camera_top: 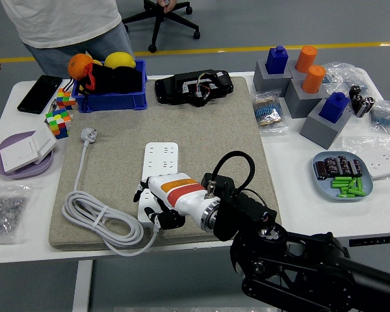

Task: Press the white button,pick up the black plug,place it near the board,insert it into the board

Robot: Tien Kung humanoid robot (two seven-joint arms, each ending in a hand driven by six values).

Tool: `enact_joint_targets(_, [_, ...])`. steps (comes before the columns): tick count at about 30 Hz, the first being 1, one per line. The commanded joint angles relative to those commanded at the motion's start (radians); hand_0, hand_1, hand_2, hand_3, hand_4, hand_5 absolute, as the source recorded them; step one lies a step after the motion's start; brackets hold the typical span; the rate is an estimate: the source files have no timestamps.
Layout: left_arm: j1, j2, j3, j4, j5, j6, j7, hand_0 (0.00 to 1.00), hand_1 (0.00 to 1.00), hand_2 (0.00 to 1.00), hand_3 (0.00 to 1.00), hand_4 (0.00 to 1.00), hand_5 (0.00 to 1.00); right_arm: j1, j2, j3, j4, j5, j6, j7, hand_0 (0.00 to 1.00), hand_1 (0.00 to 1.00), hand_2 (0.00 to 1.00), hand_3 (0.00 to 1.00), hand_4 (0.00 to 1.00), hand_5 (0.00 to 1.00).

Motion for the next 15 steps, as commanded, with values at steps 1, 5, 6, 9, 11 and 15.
enact_joint_targets(1, [-0.001, 0.0, 0.0, 0.0, 0.0, 0.0, 0.0, 0.651, 0.643, 0.642, 0.686, 0.583, 0.027, 0.006, 0.0, -0.003, -0.014, -0.006, 0.002, -0.006, 0.002, 0.002, 0.093, 0.659, 0.332, 0.002])
enact_joint_targets(5, [0.0, 0.0, -0.001, 0.0, -0.003, 0.001, 0.0, 0.651, 0.643, 0.641, 0.686, 0.583, 0.027, 0.013, 0.0, -0.01, -0.048, -0.013, 0.014, -0.023, 0.002, 0.002, 0.093, 0.688, 0.319, 0.002])
enact_joint_targets(6, [0.0, 0.0, -0.001, 0.0, -0.004, 0.001, 0.0, 0.651, 0.643, 0.641, 0.686, 0.583, 0.027, 0.012, 0.0, -0.012, -0.052, -0.013, 0.017, -0.026, 0.002, 0.002, 0.093, 0.688, 0.319, 0.002])
enact_joint_targets(9, [0.001, 0.0, -0.005, 0.0, 0.001, 0.001, 0.001, 0.651, 0.643, 0.641, 0.686, 0.583, 0.027, 0.008, 0.0, -0.018, -0.057, -0.004, 0.035, -0.041, 0.002, 0.002, 0.093, 0.688, 0.319, 0.002])
enact_joint_targets(11, [0.002, 0.0, -0.005, 0.0, 0.003, 0.0, 0.001, 0.651, 0.643, 0.641, 0.685, 0.582, 0.027, 0.006, 0.0, -0.02, -0.056, 0.004, 0.047, -0.052, 0.002, 0.002, 0.091, 0.709, 0.297, 0.002])
enact_joint_targets(15, [0.003, 0.001, -0.005, 0.0, 0.004, 0.0, 0.002, 0.651, 0.643, 0.641, 0.685, 0.582, 0.027, 0.006, 0.0, -0.024, -0.057, 0.005, 0.057, -0.058, 0.002, 0.002, 0.091, 0.709, 0.297, 0.002])
